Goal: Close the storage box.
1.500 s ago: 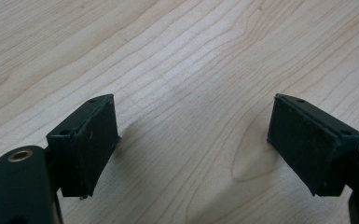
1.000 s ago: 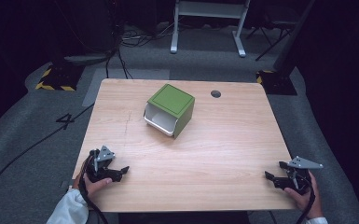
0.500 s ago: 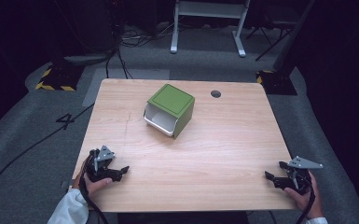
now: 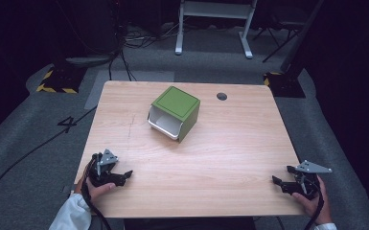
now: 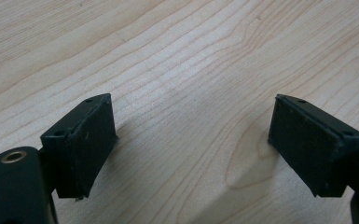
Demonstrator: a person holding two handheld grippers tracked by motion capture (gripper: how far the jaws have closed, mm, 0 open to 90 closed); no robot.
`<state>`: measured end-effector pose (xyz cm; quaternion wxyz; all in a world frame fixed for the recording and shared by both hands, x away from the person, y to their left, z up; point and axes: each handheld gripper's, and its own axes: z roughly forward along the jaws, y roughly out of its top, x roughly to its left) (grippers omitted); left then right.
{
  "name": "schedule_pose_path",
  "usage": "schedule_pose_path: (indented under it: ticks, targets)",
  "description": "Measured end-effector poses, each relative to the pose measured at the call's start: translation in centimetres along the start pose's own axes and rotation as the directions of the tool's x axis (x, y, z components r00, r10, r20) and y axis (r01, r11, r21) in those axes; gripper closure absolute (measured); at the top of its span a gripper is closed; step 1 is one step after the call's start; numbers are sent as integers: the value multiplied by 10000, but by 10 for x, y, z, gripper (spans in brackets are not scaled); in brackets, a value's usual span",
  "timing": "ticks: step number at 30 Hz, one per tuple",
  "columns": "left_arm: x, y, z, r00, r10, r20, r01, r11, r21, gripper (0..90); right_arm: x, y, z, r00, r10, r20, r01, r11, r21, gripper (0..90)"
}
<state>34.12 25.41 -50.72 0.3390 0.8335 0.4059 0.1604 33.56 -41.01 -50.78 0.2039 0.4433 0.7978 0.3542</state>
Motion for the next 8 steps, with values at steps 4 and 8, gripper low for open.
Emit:
schedule_pose_path:
  ticks: [4, 8]
  targets:
    - [0, 0, 0, 10000, -30, -26, 30, 10000, 14, 150, 0, 0, 0, 10000, -2, 2, 2, 10000, 0, 162]
    - [0, 1, 1, 9999, -105, -70, 105, 9999, 14, 149, 0, 0, 0, 10000, -2, 2, 2, 10000, 0, 162]
